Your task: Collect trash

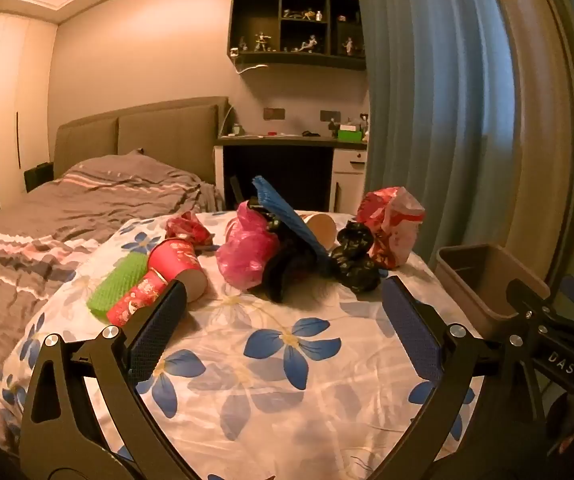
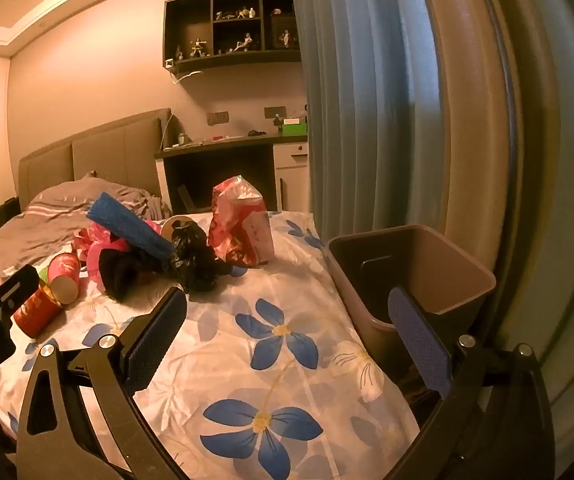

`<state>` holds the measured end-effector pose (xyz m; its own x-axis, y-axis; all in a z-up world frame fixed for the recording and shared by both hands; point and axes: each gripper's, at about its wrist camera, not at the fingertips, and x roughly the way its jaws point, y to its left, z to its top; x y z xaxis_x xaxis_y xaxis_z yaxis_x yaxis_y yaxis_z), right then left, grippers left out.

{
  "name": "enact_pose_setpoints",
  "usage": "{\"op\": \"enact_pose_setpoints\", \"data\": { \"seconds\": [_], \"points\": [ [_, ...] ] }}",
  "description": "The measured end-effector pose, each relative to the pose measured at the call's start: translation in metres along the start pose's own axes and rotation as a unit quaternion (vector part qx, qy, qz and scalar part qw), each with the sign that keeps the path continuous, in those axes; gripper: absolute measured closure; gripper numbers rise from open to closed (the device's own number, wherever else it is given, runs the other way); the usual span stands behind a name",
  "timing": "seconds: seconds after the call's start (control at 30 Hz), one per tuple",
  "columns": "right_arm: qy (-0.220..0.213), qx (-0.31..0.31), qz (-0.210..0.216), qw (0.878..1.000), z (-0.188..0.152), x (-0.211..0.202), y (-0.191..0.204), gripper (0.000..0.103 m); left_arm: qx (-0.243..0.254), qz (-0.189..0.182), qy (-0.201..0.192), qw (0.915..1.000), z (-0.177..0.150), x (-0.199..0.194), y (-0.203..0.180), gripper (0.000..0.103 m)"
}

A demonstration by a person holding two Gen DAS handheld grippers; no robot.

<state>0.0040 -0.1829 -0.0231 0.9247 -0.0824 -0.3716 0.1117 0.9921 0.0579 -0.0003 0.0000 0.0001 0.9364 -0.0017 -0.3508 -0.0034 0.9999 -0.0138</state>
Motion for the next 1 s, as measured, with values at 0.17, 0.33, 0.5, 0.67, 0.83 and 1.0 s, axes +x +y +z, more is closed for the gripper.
{"op": "enact_pose_setpoints", "data": {
  "seconds": [0.17, 0.33, 0.5, 0.67, 0.83, 1.0],
  "points": [
    [-0.003, 0.001, 0.001, 1.0, 0.0002, -0.001, -0.0001, 0.005, -0.003, -0.002, 0.0, 1.0, 0.0001, 0.0001, 0.0, 0.006],
    [-0.001, 0.0, 0.001, 1.0, -0.0007, 0.0005, -0.0002, 0.005, 0.0, 0.0, 0.003, 1.0, -0.0004, 0.0026, -0.0029, 0.006],
    [-0.005, 0.001, 0.0, 1.0, -0.0041, -0.0019, -0.0004, 0.005, -0.007, -0.003, 0.0, 1.0, 0.0002, -0.0004, 0.0009, 0.007],
    [-0.005, 0.001, -0.001, 1.0, 0.0003, -0.004, -0.0062, 0.005, -0.007, -0.003, 0.0, 1.0, 0.0003, -0.0003, 0.0011, 0.006],
    [-0.006, 0.001, 0.0, 1.0, 0.0002, -0.0038, -0.005, 0.005, -0.008, -0.003, 0.0, 1.0, 0.0002, -0.0002, 0.0011, 0.006],
    [-0.007, 0.001, 0.0, 1.0, 0.0008, -0.0045, -0.0044, 0.005, -0.008, -0.003, 0.0, 1.0, 0.0003, -0.0002, 0.0012, 0.006]
  ]
}}
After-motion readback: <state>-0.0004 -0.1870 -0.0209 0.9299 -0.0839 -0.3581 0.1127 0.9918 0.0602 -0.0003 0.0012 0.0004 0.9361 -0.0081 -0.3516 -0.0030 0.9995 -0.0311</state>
